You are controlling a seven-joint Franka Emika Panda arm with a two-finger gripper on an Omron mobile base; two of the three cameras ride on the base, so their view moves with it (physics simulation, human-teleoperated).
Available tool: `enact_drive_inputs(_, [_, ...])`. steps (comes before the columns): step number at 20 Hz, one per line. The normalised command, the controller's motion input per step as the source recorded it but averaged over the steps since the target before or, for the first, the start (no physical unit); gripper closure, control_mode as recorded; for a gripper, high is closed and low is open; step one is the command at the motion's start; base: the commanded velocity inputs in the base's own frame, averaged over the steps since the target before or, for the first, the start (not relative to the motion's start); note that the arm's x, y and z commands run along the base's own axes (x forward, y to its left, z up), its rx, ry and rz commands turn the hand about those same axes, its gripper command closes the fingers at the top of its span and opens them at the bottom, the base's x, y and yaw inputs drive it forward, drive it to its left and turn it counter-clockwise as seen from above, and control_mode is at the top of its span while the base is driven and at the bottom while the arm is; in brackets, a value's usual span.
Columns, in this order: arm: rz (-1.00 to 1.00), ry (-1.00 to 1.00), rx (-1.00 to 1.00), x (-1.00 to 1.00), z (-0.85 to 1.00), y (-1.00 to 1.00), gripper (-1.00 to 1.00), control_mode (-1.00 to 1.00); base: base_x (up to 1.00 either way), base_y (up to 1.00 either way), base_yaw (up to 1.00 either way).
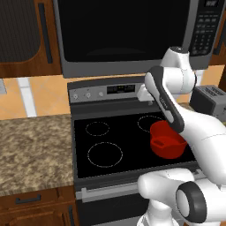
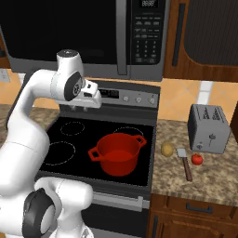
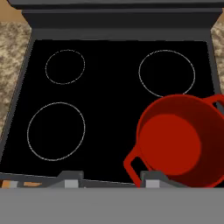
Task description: Put the tomato and potato in the pot. Retrieve the spatula and lightly stir the vegetables in the pot.
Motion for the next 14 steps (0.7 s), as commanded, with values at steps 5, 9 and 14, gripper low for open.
enact_drive_inputs(5, [-0.02, 0.05, 0.04, -0.04, -0.08, -0.38, -1.0, -1.0, 0.0, 0.0, 0.0])
enact_drive_inputs(9, [-0.18, 0.02, 0.11, -0.27, -0.29, -1.0, -1.0, -1.0, 0.0, 0.0, 0.0])
enact_drive_inputs(14, [-0.36, 0.03, 0.16, -0.12, -0.42, -1.0, -1.0, -1.0, 0.0, 0.0, 0.0])
